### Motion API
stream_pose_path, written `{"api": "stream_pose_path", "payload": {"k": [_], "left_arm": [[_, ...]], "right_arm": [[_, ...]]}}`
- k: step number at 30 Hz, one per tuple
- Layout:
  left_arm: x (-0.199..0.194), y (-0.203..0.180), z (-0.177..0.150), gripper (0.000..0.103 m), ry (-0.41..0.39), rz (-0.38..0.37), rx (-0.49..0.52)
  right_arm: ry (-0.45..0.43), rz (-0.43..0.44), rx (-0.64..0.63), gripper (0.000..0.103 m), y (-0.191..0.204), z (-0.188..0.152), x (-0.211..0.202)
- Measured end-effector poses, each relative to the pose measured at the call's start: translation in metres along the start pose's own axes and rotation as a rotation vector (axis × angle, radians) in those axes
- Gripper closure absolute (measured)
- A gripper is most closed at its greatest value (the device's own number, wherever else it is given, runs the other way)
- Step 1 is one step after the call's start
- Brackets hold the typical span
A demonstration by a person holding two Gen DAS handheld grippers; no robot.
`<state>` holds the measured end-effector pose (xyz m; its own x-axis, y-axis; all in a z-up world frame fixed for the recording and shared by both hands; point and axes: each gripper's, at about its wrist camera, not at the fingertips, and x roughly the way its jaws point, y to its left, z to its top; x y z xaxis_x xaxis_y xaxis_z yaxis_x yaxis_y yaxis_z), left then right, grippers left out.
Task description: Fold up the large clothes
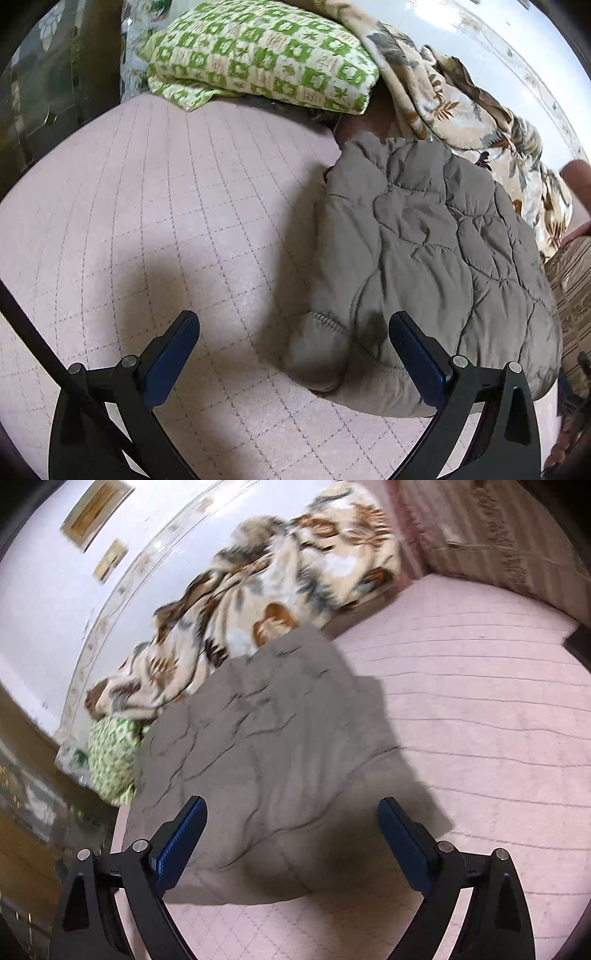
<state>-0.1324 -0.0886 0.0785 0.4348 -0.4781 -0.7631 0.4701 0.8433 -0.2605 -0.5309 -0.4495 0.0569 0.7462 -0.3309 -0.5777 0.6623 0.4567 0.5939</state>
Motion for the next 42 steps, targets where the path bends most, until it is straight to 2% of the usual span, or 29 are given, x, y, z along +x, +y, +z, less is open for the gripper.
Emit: {"api": "stream_pose_path", "payload": {"k": [7, 13, 20, 23, 31, 33, 34, 36, 37, 39, 42], "left_arm": [[0.005, 0.016, -0.001, 0.000, 0.053, -0.101, -0.111], [0.015, 0.018, -0.006, 0.000, 0.109, -0.178, -0.175], [0.034, 0.023, -0.019, 0.000, 0.193, -0.320, -0.306], [0.044, 0.017, -0.027, 0.000, 0.219, -0.367, -0.348], [0.054, -0.008, -0.024, 0.000, 0.154, -0.318, -0.314], [0.056, -0.011, -0.021, 0.000, 0.138, -0.310, -0.302], [0.055, -0.014, -0.020, 0.003, 0.127, -0.295, -0.283], [0.050, -0.020, -0.016, 0.022, 0.101, -0.242, -0.228], [0.043, -0.027, -0.013, 0.027, 0.069, -0.206, -0.175], [0.031, -0.043, -0.010, 0.040, 0.011, -0.128, -0.066], [0.019, -0.072, -0.012, 0.047, -0.073, 0.005, 0.119]], "right_arm": [[-0.024, -0.034, 0.200, 0.007, -0.045, 0.006, -0.015], [0.013, -0.007, 0.363, 0.007, -0.076, 0.000, -0.012], [0.069, 0.053, 0.420, 0.007, -0.076, -0.011, 0.009], [0.077, 0.039, 0.434, 0.007, -0.075, -0.017, 0.021], [0.022, 0.019, 0.437, 0.006, -0.072, -0.013, 0.048], [0.019, 0.023, 0.416, 0.011, -0.069, -0.010, 0.055], [0.020, 0.010, 0.395, 0.023, -0.066, -0.008, 0.057], [0.021, -0.015, 0.342, 0.036, -0.059, -0.005, 0.056], [0.020, -0.034, 0.296, 0.044, -0.052, -0.003, 0.054], [0.009, -0.120, 0.124, 0.050, -0.026, 0.004, 0.048], [-0.021, -0.251, -0.122, 0.055, 0.012, 0.004, 0.042]]}}
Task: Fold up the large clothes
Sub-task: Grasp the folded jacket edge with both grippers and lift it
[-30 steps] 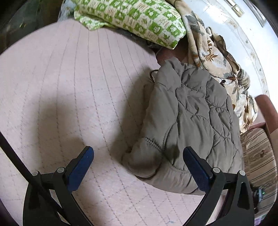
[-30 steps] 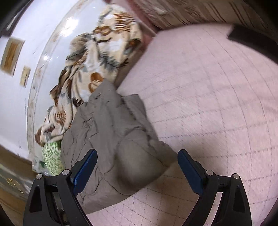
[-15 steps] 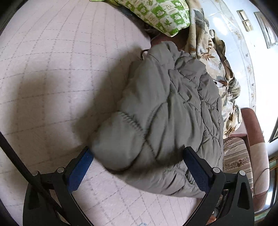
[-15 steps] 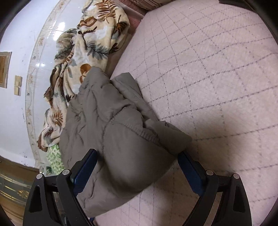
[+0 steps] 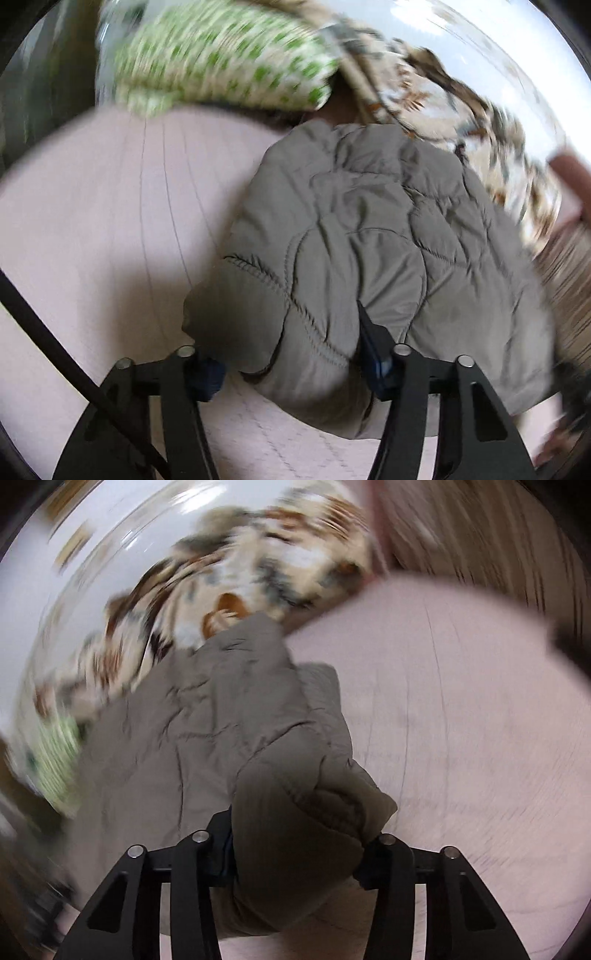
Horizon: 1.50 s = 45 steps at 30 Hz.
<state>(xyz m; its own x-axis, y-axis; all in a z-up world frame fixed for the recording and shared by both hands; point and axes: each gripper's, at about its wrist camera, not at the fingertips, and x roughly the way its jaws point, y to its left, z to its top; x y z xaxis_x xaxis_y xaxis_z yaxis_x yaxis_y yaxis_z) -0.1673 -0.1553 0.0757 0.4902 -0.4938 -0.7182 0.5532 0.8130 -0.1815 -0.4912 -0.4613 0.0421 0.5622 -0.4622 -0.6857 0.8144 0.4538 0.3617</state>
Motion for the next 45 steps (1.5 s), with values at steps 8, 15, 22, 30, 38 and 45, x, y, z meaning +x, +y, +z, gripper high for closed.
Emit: {"api": "stream_pose_path", "payload": {"k": [8, 15, 22, 30, 38, 45], "left_arm": [[-0.015, -0.018, 0.001, 0.048, -0.100, 0.114, 0.180], [-0.032, -0.031, 0.003, 0.049, -0.206, 0.186, 0.249], [-0.070, -0.038, 0.005, 0.050, -0.364, 0.239, 0.282], [-0.097, -0.031, -0.003, 0.050, -0.381, 0.226, 0.286], [-0.140, -0.020, -0.044, 0.050, -0.387, 0.209, 0.283], [-0.161, -0.012, -0.085, 0.049, -0.352, 0.215, 0.282]], "right_arm": [[-0.086, -0.150, -0.270, 0.058, 0.037, -0.002, -0.015], [-0.181, -0.207, -0.410, 0.059, 0.061, -0.003, -0.032], [-0.329, -0.228, -0.496, 0.060, 0.081, -0.004, -0.067], [-0.355, -0.221, -0.548, 0.061, 0.086, -0.019, -0.095], [-0.354, -0.205, -0.534, 0.061, 0.071, -0.049, -0.136], [-0.342, -0.209, -0.523, 0.061, 0.055, -0.080, -0.159]]}}
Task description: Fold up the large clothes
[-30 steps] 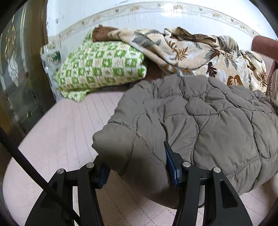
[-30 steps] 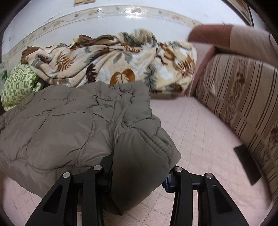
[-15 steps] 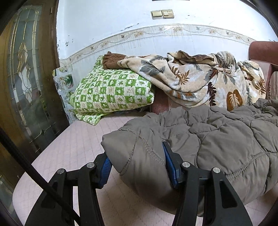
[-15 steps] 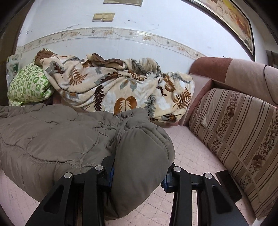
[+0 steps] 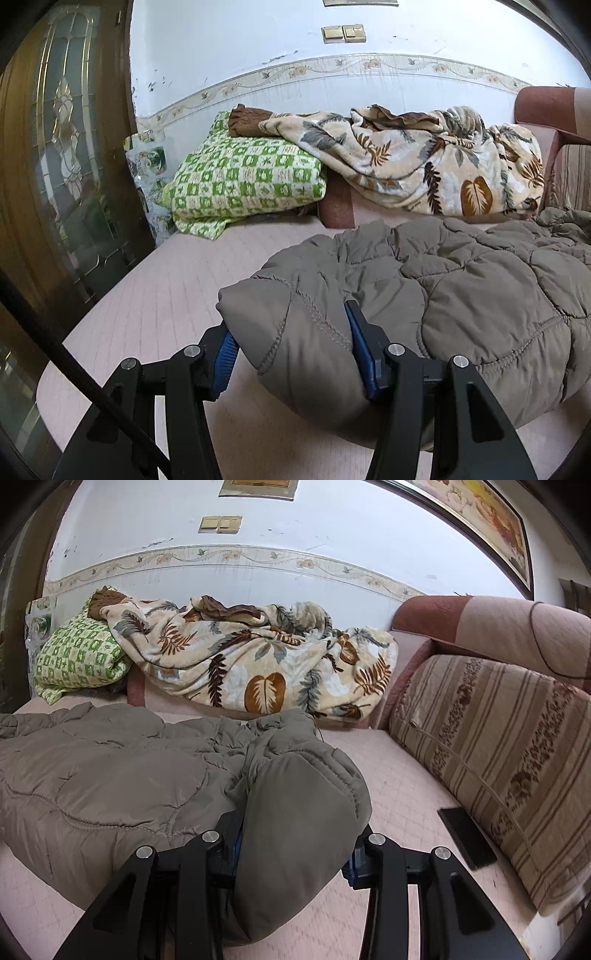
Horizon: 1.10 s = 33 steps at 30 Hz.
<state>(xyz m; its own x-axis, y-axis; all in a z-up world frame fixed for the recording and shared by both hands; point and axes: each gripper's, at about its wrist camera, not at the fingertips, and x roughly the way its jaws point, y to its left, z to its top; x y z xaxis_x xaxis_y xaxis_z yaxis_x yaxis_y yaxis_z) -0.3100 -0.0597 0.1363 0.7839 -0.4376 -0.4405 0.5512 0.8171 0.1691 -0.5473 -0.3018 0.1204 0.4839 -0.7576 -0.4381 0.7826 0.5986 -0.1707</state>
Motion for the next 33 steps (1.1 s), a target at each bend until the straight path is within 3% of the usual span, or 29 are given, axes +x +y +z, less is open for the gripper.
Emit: {"api": "stream_pose_path", "payload": {"k": [5, 9, 12, 14, 17, 18, 21, 26, 28, 31, 33], "left_arm": [[-0.014, 0.001, -0.020, 0.045, 0.016, 0.013, 0.015], [-0.004, -0.001, -0.040, 0.035, 0.103, 0.028, 0.042], [0.007, 0.001, -0.055, 0.025, 0.196, 0.022, 0.035], [0.010, 0.006, -0.061, 0.023, 0.238, -0.006, 0.014], [0.010, 0.030, -0.065, 0.013, 0.278, -0.062, -0.098], [0.010, 0.041, -0.067, 0.013, 0.286, -0.079, -0.152], [0.008, 0.075, -0.070, 0.011, 0.289, -0.135, -0.321], [-0.008, 0.113, -0.065, 0.011, 0.183, -0.042, -0.474], [-0.018, 0.110, -0.058, 0.011, 0.117, -0.027, -0.469], [-0.027, 0.082, -0.044, 0.011, 0.040, -0.058, -0.382], [-0.029, 0.047, -0.034, 0.011, 0.008, -0.121, -0.280]], "right_arm": [[0.017, 0.002, -0.003, 0.061, -0.001, -0.016, -0.013], [0.140, 0.053, 0.071, 0.059, -0.012, -0.036, 0.001], [0.293, 0.128, 0.215, 0.048, -0.031, -0.059, 0.022], [0.400, 0.196, 0.384, 0.023, -0.055, -0.076, 0.038], [0.474, 0.292, 0.644, 0.015, -0.091, -0.100, 0.048], [0.476, 0.342, 0.746, 0.015, -0.107, -0.110, 0.047], [0.457, 0.387, 0.860, 0.015, -0.126, -0.123, 0.036], [0.390, 0.295, 0.971, 0.015, -0.155, -0.138, 0.012], [0.328, 0.239, 0.911, 0.015, -0.156, -0.124, 0.002], [0.200, 0.201, 0.671, 0.016, -0.126, -0.083, -0.019], [0.143, 0.229, 0.498, 0.016, -0.089, -0.054, -0.019]]}}
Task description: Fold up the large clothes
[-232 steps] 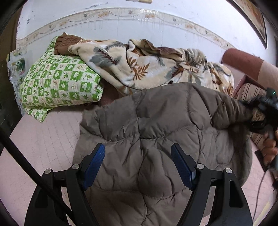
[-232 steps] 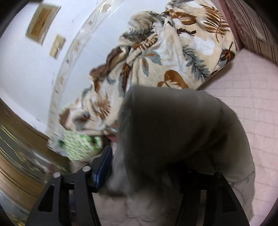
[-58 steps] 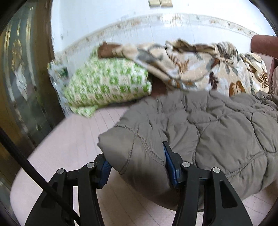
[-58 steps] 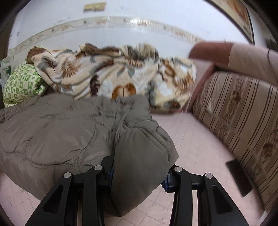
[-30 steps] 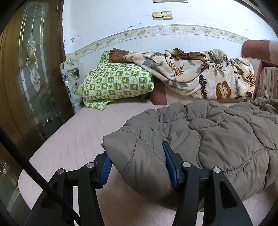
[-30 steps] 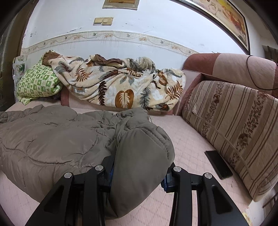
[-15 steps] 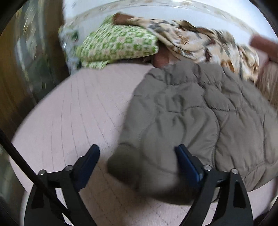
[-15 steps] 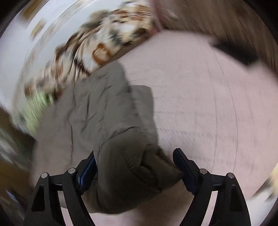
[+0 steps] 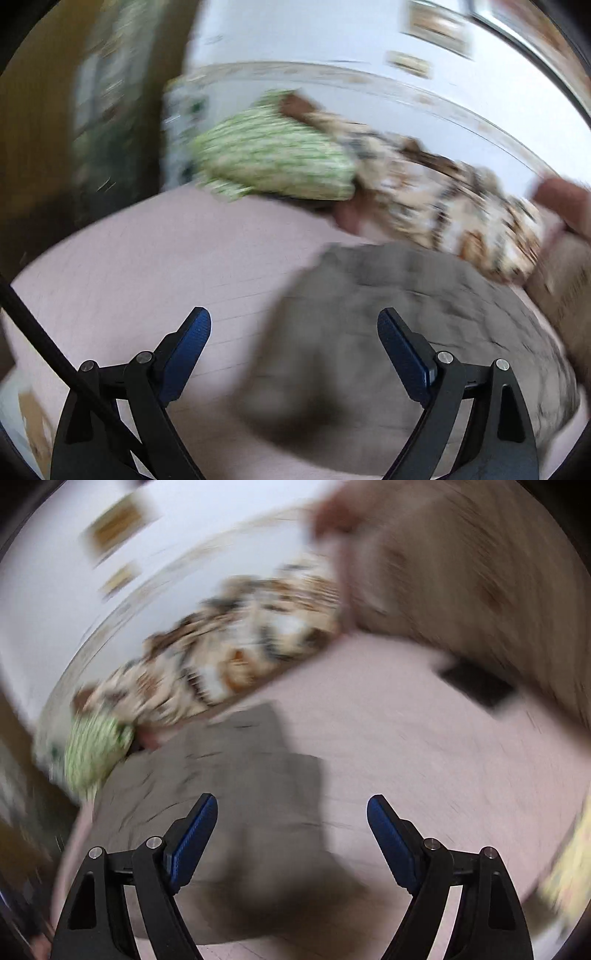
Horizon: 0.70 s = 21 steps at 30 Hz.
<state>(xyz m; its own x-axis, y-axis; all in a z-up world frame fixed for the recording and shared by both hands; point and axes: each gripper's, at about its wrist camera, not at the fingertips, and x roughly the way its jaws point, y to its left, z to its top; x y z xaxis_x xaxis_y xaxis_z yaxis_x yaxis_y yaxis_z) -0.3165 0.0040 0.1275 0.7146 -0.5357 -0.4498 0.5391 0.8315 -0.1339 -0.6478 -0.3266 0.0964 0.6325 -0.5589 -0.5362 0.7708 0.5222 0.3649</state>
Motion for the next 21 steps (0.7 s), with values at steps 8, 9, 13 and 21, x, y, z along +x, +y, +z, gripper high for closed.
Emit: {"api": "stream_pose_path", "payload": {"k": [8, 9, 13, 21], "left_arm": [[0.043, -0.117, -0.032, 0.011, 0.158, -0.165, 0.269], [0.055, -0.121, -0.037, 0.011, 0.209, -0.159, 0.281], [0.078, -0.119, -0.046, 0.007, 0.295, -0.167, 0.262], [0.073, -0.117, -0.045, 0.006, 0.247, -0.176, 0.260]], "right_arm": [[0.110, -0.081, -0.303, 0.016, 0.083, -0.021, 0.065], [0.129, -0.093, -0.312, 0.015, 0.086, -0.025, 0.071], [0.227, -0.113, -0.313, 0.011, 0.075, -0.043, 0.090], [0.200, -0.108, -0.271, 0.011, 0.078, -0.037, 0.082]]}}
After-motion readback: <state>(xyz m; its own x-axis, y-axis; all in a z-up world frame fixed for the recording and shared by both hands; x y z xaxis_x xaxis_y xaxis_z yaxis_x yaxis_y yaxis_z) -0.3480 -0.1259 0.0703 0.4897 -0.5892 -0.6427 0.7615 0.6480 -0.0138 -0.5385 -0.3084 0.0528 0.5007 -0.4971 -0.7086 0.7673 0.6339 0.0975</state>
